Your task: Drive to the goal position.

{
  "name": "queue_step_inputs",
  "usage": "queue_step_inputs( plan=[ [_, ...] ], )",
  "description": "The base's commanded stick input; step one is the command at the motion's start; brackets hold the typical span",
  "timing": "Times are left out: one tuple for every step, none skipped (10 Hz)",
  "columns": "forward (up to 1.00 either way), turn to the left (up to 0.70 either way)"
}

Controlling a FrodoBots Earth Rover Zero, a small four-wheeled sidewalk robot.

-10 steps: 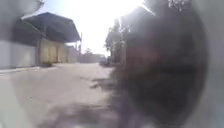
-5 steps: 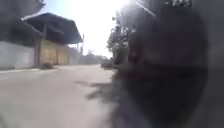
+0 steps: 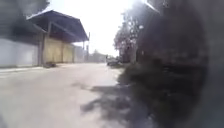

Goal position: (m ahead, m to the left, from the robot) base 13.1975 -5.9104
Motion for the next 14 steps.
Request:
queue_step_inputs(
  plan=[
    [1.00,0.03],
    [1.00,0.02],
    [1.00,0.02],
    [1.00,0.02],
    [1.00,0.02],
    [1.00,0.02],
    [1.00,0.01],
    [1.00,0.00],
    [1.00,0.00],
    [1.00,0.00],
    [1.00,0.00],
    [1.00,0.00],
    [1.00,0.00],
    [1.00,-0.01]
  ],
)
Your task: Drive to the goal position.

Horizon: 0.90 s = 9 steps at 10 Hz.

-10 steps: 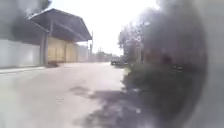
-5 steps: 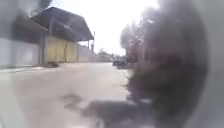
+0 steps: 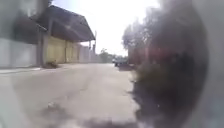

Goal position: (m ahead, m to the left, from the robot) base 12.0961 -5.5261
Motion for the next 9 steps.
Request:
queue_step_inputs(
  plan=[
    [1.00,-0.20],
    [1.00,-0.39],
    [1.00,-0.40],
    [1.00,-0.38],
    [1.00,-0.23],
    [1.00,0.00],
    [1.00,0.00],
    [1.00,0.00],
    [1.00,0.00]
  ],
)
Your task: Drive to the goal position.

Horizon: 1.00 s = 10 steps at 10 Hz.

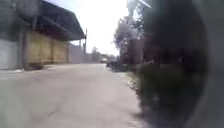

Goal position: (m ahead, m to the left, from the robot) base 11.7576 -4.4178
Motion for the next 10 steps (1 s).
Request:
queue_step_inputs(
  plan=[
    [1.00,0.00],
    [1.00,0.00],
    [1.00,0.00],
    [1.00,0.00],
    [1.00,0.00],
    [1.00,0.00],
    [1.00,0.00],
    [1.00,0.00],
    [1.00,0.00],
    [1.00,0.00]
  ],
)
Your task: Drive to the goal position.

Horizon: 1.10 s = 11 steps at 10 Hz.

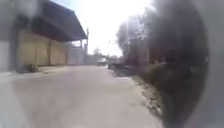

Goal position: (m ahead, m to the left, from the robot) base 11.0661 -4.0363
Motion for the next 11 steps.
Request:
queue_step_inputs(
  plan=[
    [1.00,0.00],
    [1.00,-0.04],
    [1.00,-0.31],
    [1.00,-0.40],
    [1.00,-0.40],
    [1.00,-0.12],
    [1.00,-0.02],
    [1.00,-0.02],
    [1.00,-0.02],
    [1.00,-0.02],
    [1.00,-0.02]
  ],
)
